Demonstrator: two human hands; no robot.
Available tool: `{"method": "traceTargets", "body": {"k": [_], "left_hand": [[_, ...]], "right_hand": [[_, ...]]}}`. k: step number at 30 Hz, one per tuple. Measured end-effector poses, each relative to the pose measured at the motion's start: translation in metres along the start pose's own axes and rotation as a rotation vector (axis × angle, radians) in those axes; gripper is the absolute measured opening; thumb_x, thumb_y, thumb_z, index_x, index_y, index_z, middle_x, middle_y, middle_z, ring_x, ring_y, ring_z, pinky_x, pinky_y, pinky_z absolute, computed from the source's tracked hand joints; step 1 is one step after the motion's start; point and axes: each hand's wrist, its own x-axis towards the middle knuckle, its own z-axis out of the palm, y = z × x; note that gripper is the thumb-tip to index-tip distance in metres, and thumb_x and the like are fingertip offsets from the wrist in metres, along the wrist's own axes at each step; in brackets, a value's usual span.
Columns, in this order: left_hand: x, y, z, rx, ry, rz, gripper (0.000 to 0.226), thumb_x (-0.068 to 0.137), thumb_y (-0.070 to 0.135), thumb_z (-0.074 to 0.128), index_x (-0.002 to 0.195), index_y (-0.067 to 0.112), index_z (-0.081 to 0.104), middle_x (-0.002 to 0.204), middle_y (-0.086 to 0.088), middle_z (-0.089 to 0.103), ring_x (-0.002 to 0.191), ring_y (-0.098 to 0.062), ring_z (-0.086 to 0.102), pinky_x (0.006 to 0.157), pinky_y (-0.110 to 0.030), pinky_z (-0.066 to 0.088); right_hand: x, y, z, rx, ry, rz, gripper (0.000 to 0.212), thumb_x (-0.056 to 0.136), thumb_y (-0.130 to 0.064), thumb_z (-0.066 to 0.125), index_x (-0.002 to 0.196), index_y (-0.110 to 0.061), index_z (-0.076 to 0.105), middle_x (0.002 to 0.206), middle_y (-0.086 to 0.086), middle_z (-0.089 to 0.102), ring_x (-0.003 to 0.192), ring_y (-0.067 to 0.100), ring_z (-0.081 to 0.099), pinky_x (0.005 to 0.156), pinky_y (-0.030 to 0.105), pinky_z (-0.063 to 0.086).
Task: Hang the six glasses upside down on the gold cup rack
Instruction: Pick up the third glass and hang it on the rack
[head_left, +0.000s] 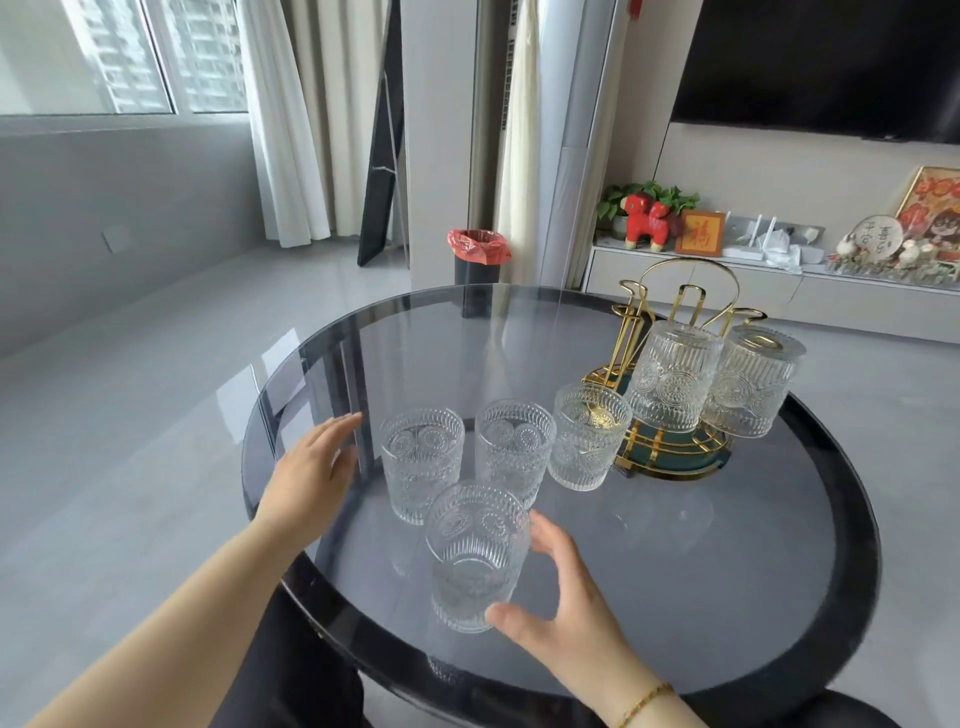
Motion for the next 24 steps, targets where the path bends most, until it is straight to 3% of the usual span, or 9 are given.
{"method": "traceTargets", "body": {"k": [3, 6, 10, 15, 19, 21, 24], "left_hand": [[-0.012, -0.017, 0.015, 0.033, -0.071, -0.074, 0.040, 0.092, 0.015, 0.039, 0.132, 0.015, 0.038, 0.144, -0.007, 0.040, 0.131, -0.026, 0.037, 0.107, -0.037, 0.028], [-0.017, -0.027, 0.024, 0.098, -0.111, -0.072, 0.043, 0.093, 0.020, 0.038, 0.135, 0.019, 0.033, 0.145, -0.002, 0.038, 0.134, -0.022, 0.033, 0.109, -0.035, 0.023], [-0.013, -0.032, 0.031, 0.270, -0.164, -0.041, 0.045, 0.094, 0.029, 0.031, 0.138, 0.024, 0.024, 0.151, 0.003, 0.026, 0.140, -0.015, 0.017, 0.115, -0.034, 0.010], [-0.011, -0.033, 0.034, 0.331, -0.207, -0.043, 0.044, 0.095, 0.033, 0.025, 0.138, 0.026, 0.023, 0.153, 0.003, 0.019, 0.142, -0.013, 0.010, 0.117, -0.033, 0.005], [-0.012, -0.032, 0.034, 0.334, -0.205, -0.051, 0.044, 0.095, 0.033, 0.026, 0.138, 0.026, 0.024, 0.153, 0.004, 0.019, 0.142, -0.012, 0.010, 0.117, -0.033, 0.005], [-0.012, -0.032, 0.033, 0.329, -0.214, -0.055, 0.044, 0.095, 0.033, 0.027, 0.138, 0.026, 0.024, 0.153, 0.004, 0.020, 0.142, -0.012, 0.010, 0.116, -0.033, 0.005], [-0.009, -0.028, 0.028, 0.216, -0.187, -0.095, 0.041, 0.094, 0.026, 0.031, 0.135, 0.022, 0.032, 0.150, 0.002, 0.028, 0.139, -0.017, 0.022, 0.115, -0.035, 0.012]], "right_hand": [[-0.003, -0.001, 0.014, -0.070, 0.005, 0.027, 0.091, 0.059, -0.040, 0.074, 0.116, -0.055, 0.005, 0.115, -0.039, 0.021, 0.112, -0.014, 0.025, 0.096, 0.007, 0.019], [0.002, -0.005, 0.021, -0.115, 0.078, -0.012, 0.093, 0.053, -0.038, 0.077, 0.119, -0.052, 0.014, 0.098, -0.040, 0.023, 0.094, -0.037, 0.023, 0.073, -0.013, 0.019], [0.010, -0.004, 0.026, -0.128, 0.125, 0.003, 0.100, 0.048, -0.040, 0.078, 0.131, -0.035, 0.022, 0.102, -0.037, 0.032, 0.093, -0.017, 0.035, 0.072, -0.013, 0.021], [0.016, 0.000, 0.029, -0.118, 0.127, 0.029, 0.084, 0.049, -0.043, 0.077, 0.117, -0.042, 0.028, 0.107, -0.019, 0.042, 0.098, 0.000, 0.036, 0.078, 0.005, 0.027], [0.016, -0.001, 0.027, -0.035, 0.114, 0.019, 0.075, 0.049, -0.036, 0.079, 0.103, -0.045, 0.028, 0.112, -0.016, 0.048, 0.104, 0.001, 0.044, 0.078, 0.001, 0.033], [0.015, -0.004, 0.024, 0.053, 0.095, 0.021, 0.069, 0.049, -0.032, 0.078, 0.101, -0.040, 0.033, 0.116, -0.009, 0.051, 0.105, 0.003, 0.048, 0.084, 0.008, 0.037], [0.013, -0.015, 0.011, 0.172, 0.089, -0.012, 0.064, 0.046, -0.031, 0.074, 0.098, -0.038, 0.038, 0.111, -0.011, 0.054, 0.099, -0.008, 0.052, 0.079, 0.003, 0.040]]}}
